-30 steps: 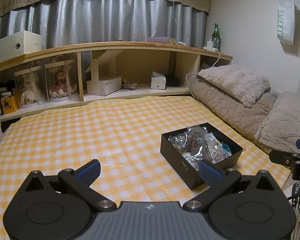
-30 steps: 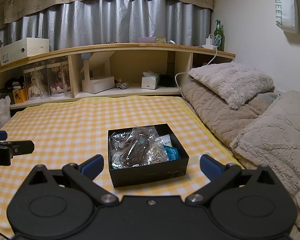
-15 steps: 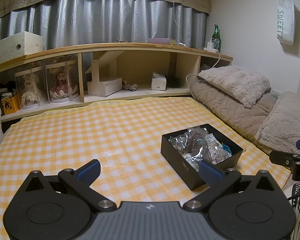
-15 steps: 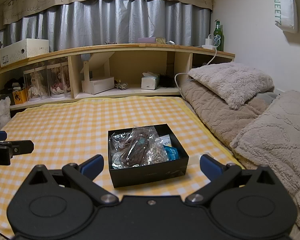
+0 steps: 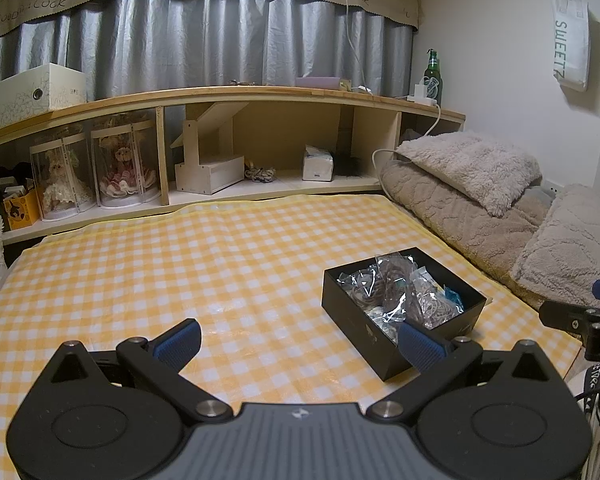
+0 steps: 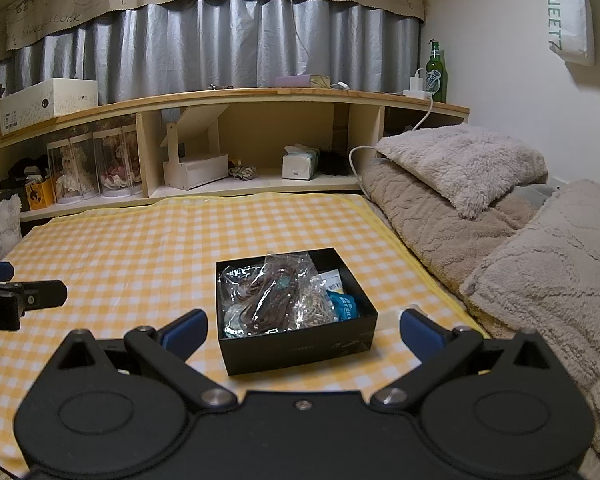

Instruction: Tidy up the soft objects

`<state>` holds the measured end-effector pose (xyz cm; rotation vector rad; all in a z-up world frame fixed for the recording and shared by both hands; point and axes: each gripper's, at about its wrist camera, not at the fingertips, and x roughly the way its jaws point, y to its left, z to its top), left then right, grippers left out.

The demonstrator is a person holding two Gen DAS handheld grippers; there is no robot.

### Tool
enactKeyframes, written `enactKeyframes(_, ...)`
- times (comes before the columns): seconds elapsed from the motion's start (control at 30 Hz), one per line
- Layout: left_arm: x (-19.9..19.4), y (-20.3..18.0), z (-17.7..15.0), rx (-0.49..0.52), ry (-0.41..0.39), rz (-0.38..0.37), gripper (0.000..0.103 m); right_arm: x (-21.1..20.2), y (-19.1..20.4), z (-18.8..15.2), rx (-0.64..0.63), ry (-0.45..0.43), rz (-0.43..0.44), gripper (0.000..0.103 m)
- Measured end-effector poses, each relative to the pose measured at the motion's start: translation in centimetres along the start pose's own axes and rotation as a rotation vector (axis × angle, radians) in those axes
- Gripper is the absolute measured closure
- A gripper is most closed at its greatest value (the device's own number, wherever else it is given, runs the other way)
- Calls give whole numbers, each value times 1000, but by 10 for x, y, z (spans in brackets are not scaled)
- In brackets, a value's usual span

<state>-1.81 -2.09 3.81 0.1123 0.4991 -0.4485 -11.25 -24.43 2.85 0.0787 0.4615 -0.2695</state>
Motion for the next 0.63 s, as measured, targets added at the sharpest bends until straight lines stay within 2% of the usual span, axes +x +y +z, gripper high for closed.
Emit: enactKeyframes(0.63,-1,-1,1,-7,-1,17,0,-1,-1,0,2,-1,0,0)
